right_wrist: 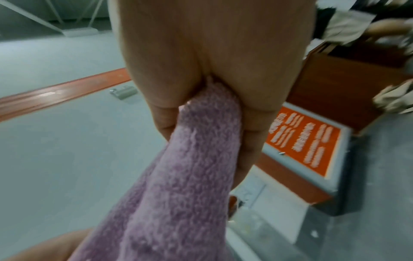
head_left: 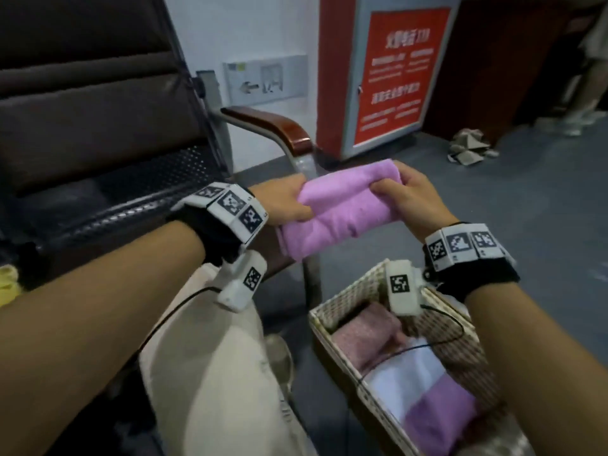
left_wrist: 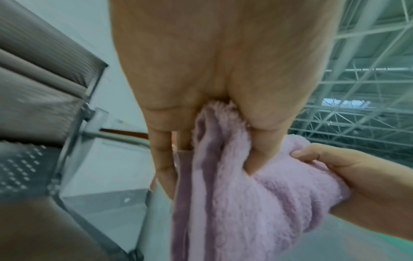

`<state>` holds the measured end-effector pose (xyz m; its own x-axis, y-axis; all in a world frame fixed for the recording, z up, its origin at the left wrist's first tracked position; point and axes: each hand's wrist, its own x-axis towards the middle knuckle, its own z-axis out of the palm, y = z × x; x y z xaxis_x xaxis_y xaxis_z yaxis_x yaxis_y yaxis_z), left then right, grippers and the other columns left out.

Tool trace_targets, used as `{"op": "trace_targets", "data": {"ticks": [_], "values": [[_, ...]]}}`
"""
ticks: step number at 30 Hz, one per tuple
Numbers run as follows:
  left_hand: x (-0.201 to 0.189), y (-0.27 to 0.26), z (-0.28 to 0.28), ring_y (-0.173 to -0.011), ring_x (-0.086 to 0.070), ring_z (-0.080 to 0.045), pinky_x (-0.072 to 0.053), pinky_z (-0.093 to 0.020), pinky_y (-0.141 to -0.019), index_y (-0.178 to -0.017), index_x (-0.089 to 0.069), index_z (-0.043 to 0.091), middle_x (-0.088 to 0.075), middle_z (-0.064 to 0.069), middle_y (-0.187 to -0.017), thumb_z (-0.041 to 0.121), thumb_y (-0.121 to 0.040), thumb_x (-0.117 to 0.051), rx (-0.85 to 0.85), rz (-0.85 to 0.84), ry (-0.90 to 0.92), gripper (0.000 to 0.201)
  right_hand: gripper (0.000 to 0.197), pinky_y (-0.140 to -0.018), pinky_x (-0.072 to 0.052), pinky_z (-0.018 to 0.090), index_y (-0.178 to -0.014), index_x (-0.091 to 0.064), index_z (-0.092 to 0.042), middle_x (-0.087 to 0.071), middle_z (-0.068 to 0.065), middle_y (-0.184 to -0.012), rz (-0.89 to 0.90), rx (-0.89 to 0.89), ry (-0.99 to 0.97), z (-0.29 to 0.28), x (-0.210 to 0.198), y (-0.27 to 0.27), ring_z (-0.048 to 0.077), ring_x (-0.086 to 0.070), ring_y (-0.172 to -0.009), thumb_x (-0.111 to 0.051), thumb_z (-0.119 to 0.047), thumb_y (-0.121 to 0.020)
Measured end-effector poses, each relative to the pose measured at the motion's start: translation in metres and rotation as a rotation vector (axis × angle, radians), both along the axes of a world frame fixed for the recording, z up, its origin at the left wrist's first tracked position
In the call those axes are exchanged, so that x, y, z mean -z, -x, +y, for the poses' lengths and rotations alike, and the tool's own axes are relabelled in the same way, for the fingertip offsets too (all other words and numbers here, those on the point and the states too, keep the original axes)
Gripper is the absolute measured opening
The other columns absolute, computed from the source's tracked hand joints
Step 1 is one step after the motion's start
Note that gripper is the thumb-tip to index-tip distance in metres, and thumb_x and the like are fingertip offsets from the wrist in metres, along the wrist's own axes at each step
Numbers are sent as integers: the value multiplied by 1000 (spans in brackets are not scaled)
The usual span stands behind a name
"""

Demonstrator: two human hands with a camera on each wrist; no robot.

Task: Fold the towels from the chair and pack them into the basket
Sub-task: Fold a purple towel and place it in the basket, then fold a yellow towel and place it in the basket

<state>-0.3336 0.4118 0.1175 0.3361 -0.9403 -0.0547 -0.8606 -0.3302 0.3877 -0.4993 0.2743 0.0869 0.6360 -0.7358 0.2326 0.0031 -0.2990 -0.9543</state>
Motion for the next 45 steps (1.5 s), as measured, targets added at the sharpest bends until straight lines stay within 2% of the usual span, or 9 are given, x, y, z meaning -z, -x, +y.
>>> {"op": "trace_targets", "data": {"ticks": [6, 9, 13, 19, 24, 28, 31, 34, 45], "values": [[109, 67, -68, -106, -56, -27, -38, -29, -82, -115, -51, 3, -59, -16, -117, 25, -82, -69, 183, 64, -173, 43, 45, -90, -44, 30, -113, -59, -8, -61, 9, -103, 198, 178, -198, -45, 98, 87, 17, -54, -96, -63, 15, -74], [167, 94, -79, -111, -56, -28, -38, -28, -85, -119, -52, 2, -59, -17, -121, 19, -84, -67, 250, 182, -247, 41, 42, -83, -46, 22, -115, -59, 2, -62, 10, -100, 344, 177, -260, -51, 149, 119, 16, -55, -93, -59, 17, -76], [231, 128, -79, -114, -54, -31, -39, -26, -90, -125, -48, 5, -56, -16, -125, 16, -88, -59, 322, 292, -401, 40, 26, -70, -47, 20, -101, -64, -1, -62, 8, -89, 637, 93, -266, -56, 198, 148, 14, -56, -80, -57, 9, -78], [282, 178, -66, -104, -58, -22, -44, -24, -83, -121, -54, 9, -61, -11, -119, 28, -89, -56, 526, 394, -681, 37, 12, -83, -49, 36, -80, -58, -17, -61, 9, -93, 1176, -88, -272, -59, 237, 175, 25, -58, -91, -58, -5, -77], [304, 198, -51, -107, -56, -30, -42, -31, -87, -114, -55, 3, -59, -16, -119, 27, -92, -55, 629, 257, -756, 33, 31, -92, -49, 38, -109, -63, -13, -63, 9, -111, 1383, -122, -258, -39, 263, 180, 29, -58, -107, -57, -10, -79], [290, 190, -50, -116, -55, -26, -42, -28, -97, -127, -53, 13, -58, -9, -127, 24, -92, -52, 554, 272, -664, 37, 35, -93, -49, 34, -115, -65, -15, -64, 7, -116, 1446, -89, -151, -31, 264, 179, 26, -59, -108, -63, -19, -81], [258, 162, -56, -112, -57, -20, -39, -18, -86, -125, -58, 14, -62, -5, -123, 22, -92, -54, 469, 343, -541, 34, 25, -75, -47, 26, -104, -67, -9, -68, 8, -99, 1399, -79, -4, -36, 238, 161, 25, -62, -95, -67, -17, -80], [213, 122, -54, -107, -60, -17, -37, -15, -80, -116, -65, 15, -66, -2, -115, 18, -91, -56, 354, 350, -390, 27, 22, -80, -51, 30, -101, -69, -5, -70, 13, -101, 1300, -74, 156, -37, 201, 128, 28, -64, -96, -60, -11, -82], [26, -72, 53, -94, -66, -16, -50, -27, -86, -99, -69, 18, -72, -1, -95, 21, -88, -57, -232, 196, 125, 17, 22, -80, -42, 23, -107, -69, -17, -70, 5, -108, 881, -397, 690, 36, 21, -108, 23, -63, -102, -58, -16, -88]]}}
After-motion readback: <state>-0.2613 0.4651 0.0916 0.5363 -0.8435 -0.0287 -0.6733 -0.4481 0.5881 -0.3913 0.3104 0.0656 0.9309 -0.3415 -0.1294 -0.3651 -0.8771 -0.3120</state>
